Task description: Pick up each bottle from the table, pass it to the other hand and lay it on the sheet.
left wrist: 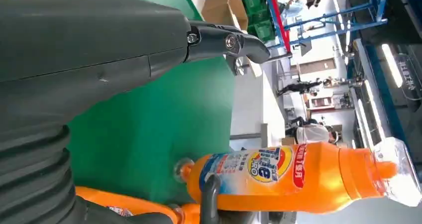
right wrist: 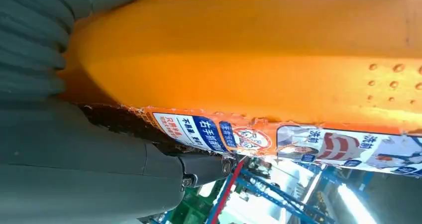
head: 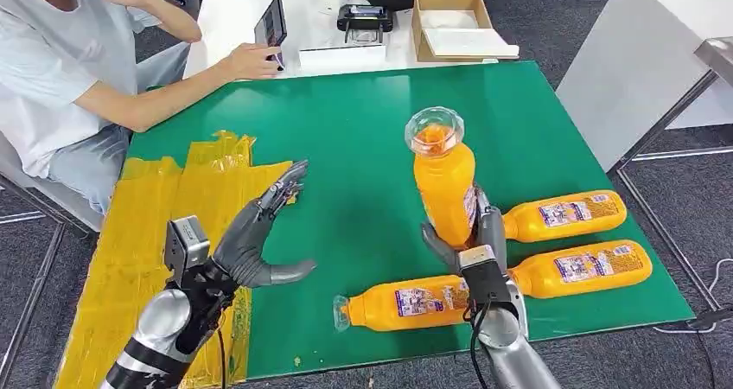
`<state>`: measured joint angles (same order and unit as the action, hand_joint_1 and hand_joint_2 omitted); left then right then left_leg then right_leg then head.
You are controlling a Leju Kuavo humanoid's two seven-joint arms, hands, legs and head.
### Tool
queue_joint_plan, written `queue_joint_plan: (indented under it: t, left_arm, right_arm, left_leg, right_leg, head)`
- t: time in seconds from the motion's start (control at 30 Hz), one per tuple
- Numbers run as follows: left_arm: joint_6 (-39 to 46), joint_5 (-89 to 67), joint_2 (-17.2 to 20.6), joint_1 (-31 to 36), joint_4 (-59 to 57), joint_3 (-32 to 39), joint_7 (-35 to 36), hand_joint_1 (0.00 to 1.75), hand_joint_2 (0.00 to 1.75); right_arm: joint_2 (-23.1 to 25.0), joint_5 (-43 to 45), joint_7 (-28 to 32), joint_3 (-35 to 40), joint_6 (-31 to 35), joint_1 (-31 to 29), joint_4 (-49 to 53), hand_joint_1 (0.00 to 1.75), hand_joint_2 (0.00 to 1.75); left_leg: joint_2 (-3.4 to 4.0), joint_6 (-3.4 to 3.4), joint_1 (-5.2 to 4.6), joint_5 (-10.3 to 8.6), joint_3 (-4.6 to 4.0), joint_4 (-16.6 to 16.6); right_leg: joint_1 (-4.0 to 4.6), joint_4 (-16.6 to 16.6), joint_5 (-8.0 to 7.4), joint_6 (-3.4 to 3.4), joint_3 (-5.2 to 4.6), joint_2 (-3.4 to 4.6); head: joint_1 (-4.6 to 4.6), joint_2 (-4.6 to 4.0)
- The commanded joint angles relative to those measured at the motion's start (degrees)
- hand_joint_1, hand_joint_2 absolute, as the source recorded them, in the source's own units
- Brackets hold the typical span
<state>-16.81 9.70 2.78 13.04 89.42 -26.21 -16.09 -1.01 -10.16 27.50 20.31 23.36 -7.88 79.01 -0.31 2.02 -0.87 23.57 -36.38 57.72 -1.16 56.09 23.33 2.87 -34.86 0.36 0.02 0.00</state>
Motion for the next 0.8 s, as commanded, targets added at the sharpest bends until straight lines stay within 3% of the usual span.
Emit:
queue_joint_plan:
  t: [0.03, 0.07, 0.13, 0.23, 0.5, 0.8]
  left_arm:
    - [0.0, 0.3, 1.7, 2.5, -3.5, -2.1, 0.4, 0.00, 1.75]
    - [-2.6, 2.8, 1.9, 3.4, -3.9, -3.3, 1.0, 0.00, 1.75]
    - [-3.3, 3.4, 1.5, 4.6, -4.3, -4.7, 1.7, 0.00, 1.75]
    - [-3.2, 4.7, 0.7, 5.2, -4.4, -6.4, 2.9, 0.00, 1.75]
    - [-2.9, 5.3, 1.1, 5.3, -4.6, -6.7, 2.8, 0.00, 1.75]
    - [-2.3, 6.1, 1.0, 5.4, -4.3, -6.7, 2.6, 0.00, 1.75]
  right_arm:
    - [0.3, 0.3, 0.0, 0.6, -0.2, -2.4, -3.2, 1.75, 1.75]
    - [0.4, 3.7, 1.3, 2.2, -5.8, -3.2, -4.0, 1.75, 1.75]
    - [1.9, 3.3, 2.4, 4.3, -6.8, -4.8, -5.7, 1.75, 1.75]
    - [3.9, -1.6, 2.3, 9.8, -5.5, -7.8, -8.6, 1.75, 1.75]
    - [3.2, -1.9, 2.4, 11.3, -5.0, -7.7, -8.8, 1.75, 1.75]
    - [2.5, -8.0, 1.8, 16.8, -1.5, -7.4, -7.9, 1.75, 1.75]
  left_leg:
    - [0.05, -0.21, 0.15, 0.12, 0.31, 0.0]
    - [0.04, -0.19, 0.12, 0.11, 0.30, 0.0]
    - [0.04, -0.10, 0.06, 0.02, 0.09, 0.0]
    - [0.15, -0.15, 0.08, 0.06, 0.13, 0.0]
    - [0.00, -0.09, 0.06, 0.01, 0.10, 0.0]
    - [0.00, -0.13, 0.07, 0.03, 0.13, 0.0]
  right_leg:
    - [0.15, 0.0, 0.06, -0.17, 0.34, -0.01]
    - [0.12, 0.0, 0.07, -0.16, 0.32, -0.02]
    - [0.06, 0.0, 0.00, -0.08, 0.09, 0.01]
    - [0.08, 0.0, -0.01, -0.12, 0.11, 0.11]
    - [0.06, 0.0, 0.00, -0.07, 0.12, -0.03]
    - [0.07, 0.0, 0.02, -0.11, 0.15, -0.03]
  head:
    - [0.00, 0.00]
    - [0.00, 0.00]
    - [0.00, 0.00]
    - [0.00, 0.00]
    - [0.00, 0.00]
    - [0.00, 0.00]
